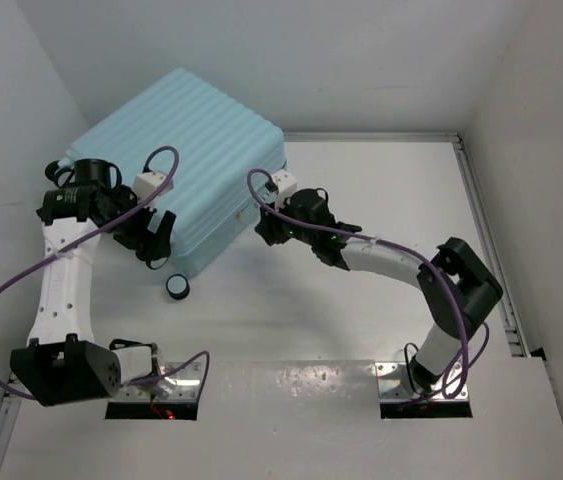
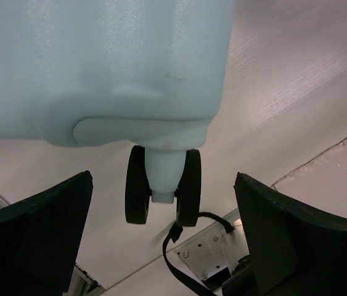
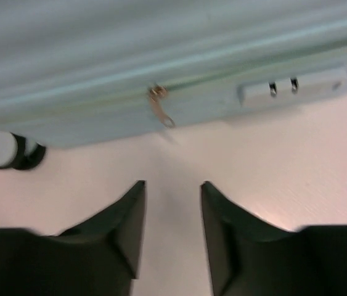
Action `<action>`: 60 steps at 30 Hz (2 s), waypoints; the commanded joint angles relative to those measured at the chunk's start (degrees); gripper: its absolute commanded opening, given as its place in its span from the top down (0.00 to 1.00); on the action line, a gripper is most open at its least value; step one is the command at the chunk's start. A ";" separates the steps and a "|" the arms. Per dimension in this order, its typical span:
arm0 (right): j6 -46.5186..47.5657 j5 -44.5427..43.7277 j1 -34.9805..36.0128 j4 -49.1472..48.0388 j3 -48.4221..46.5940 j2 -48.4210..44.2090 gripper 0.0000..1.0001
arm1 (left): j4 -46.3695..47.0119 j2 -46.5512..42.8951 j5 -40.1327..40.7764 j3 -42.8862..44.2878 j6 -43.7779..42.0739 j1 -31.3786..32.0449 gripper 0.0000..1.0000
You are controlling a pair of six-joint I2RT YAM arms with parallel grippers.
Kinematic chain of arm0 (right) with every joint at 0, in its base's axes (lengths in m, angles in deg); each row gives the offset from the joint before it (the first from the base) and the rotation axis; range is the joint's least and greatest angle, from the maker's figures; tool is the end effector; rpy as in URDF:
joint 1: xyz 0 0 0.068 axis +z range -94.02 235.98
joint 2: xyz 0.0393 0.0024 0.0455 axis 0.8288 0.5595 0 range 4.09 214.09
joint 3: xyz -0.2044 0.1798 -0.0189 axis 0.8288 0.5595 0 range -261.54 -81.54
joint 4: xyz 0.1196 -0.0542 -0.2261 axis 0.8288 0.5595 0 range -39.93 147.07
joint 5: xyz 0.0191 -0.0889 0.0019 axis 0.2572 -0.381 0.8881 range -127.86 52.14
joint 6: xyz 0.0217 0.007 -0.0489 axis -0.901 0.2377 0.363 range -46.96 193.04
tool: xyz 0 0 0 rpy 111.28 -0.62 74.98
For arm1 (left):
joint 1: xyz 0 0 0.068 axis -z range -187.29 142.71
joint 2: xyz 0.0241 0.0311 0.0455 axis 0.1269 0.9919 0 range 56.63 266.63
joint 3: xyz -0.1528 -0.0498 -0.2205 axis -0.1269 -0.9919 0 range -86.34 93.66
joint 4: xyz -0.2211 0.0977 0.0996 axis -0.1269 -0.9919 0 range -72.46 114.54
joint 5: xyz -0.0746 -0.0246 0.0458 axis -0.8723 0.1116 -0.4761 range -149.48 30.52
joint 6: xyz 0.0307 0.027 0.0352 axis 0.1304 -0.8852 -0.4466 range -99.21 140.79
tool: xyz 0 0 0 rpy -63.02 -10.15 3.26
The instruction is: Pack the luggage
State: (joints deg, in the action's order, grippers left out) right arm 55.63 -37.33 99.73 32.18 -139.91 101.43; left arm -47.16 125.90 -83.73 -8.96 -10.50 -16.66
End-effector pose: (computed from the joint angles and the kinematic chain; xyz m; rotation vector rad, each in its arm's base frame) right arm 0.2773 0.2660 0.2285 -0.4635 1.9526 0.7089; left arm 0.2075 0.0195 0.3591 0.6114 2.4805 -0.3060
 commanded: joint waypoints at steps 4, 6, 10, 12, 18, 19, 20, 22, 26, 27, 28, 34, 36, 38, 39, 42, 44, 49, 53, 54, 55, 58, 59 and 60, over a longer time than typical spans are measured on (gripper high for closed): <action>3.61 5.79 -2.00 -9.48 3.95 0.13 0.59 | 5.51 0.60 2.62 -2.85 2.28 3.29 0.01; 6.05 6.58 -1.13 -12.68 5.62 1.09 0.56 | 6.57 0.60 3.24 -4.25 3.24 3.83 0.01; 10.45 -3.14 2.74 -24.28 6.78 4.69 0.39 | 8.50 0.07 3.86 -5.31 5.97 4.97 0.01; 11.17 -8.42 6.07 -25.44 5.90 6.28 0.36 | 8.51 0.07 3.86 -5.31 6.85 4.97 0.01; 16.88 -31.29 12.76 -33.77 -1.83 17.34 0.43 | 10.44 -0.46 4.39 -5.84 9.31 5.50 0.01; 19.23 -33.04 12.85 -34.75 -2.36 18.23 0.45 | 10.44 -0.46 4.39 -5.84 9.32 5.50 0.01; 19.78 -33.66 12.94 -34.93 -4.02 19.89 0.46 | 10.96 -0.46 4.39 -6.36 9.84 5.50 0.01; 20.22 -36.46 12.77 -34.49 -6.57 22.01 0.48 | 10.97 -0.46 4.39 -6.37 10.36 6.03 0.01; 25.12 -39.20 12.94 -36.51 -12.18 27.27 0.50 | 11.58 -0.46 5.70 -6.37 10.37 6.03 0.01; 25.75 -40.25 12.86 -36.86 -12.99 27.98 0.50 | 12.11 -0.46 5.71 -6.37 10.37 6.03 0.01; 26.45 -40.61 12.77 -36.95 -13.87 28.69 0.52 | 12.11 -0.46 6.23 -6.37 10.37 6.03 0.01; 29.01 -37.90 11.54 -38.01 -15.38 30.54 0.91 | 12.11 -0.46 7.46 -6.37 10.37 6.03 0.01; 28.49 -35.79 10.49 -38.27 -13.19 28.71 1.00 | 12.11 -0.98 7.46 -6.98 10.37 6.03 0.01; 28.22 -33.60 9.35 -38.27 -11.25 27.12 1.00 | 12.73 -0.98 7.46 -7.59 9.84 5.50 0.01; 27.00 -31.76 9.08 -38.27 -8.37 24.68 1.00 | 12.73 -1.51 7.46 -8.38 9.23 5.50 0.03; 23.06 -26.84 6.88 -33.64 -4.49 19.84 1.00 | 12.73 -1.51 7.46 -10.05 8.52 5.50 0.14; 19.80 -22.28 4.61 -31.34 -2.90 17.29 1.00 | 12.73 -1.51 7.46 -10.84 8.00 5.50 0.23; 12.24 -9.25 0.99 -24.92 -1.57 14.46 1.00 | 12.72 -2.13 7.46 -12.52 6.85 5.50 0.30; 8.63 -5.90 -1.03 -21.40 -3.59 15.25 1.00 | 12.73 -2.65 7.46 -13.75 6.15 5.50 0.36; 7.75 -4.85 -1.38 -21.05 -4.29 15.34 1.00 | 12.73 -2.65 7.46 -13.75 5.63 5.50 0.42; 6.35 -4.23 -1.82 -20.61 -4.47 15.60 1.00 | 12.73 -3.18 7.46 -13.75 5.62 5.50 0.45; 5.72 -3.44 -2.52 -20.08 -5.09 15.95 1.00 | 12.73 -3.18 7.99 -14.80 5.10 5.50 0.61; 5.11 -3.44 -2.87 -19.99 -5.18 15.95 1.00 | 12.73 -3.18 7.99 -14.81 5.10 5.50 0.65; 4.84 -2.74 -3.23 -20.16 -5.09 15.86 1.00 | 12.73 -3.18 8.60 -15.42 4.57 5.50 0.75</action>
State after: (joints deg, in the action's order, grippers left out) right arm 63.39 -38.55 99.49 11.22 -143.40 119.64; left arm -34.42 123.89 -76.17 -23.16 -5.80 -11.35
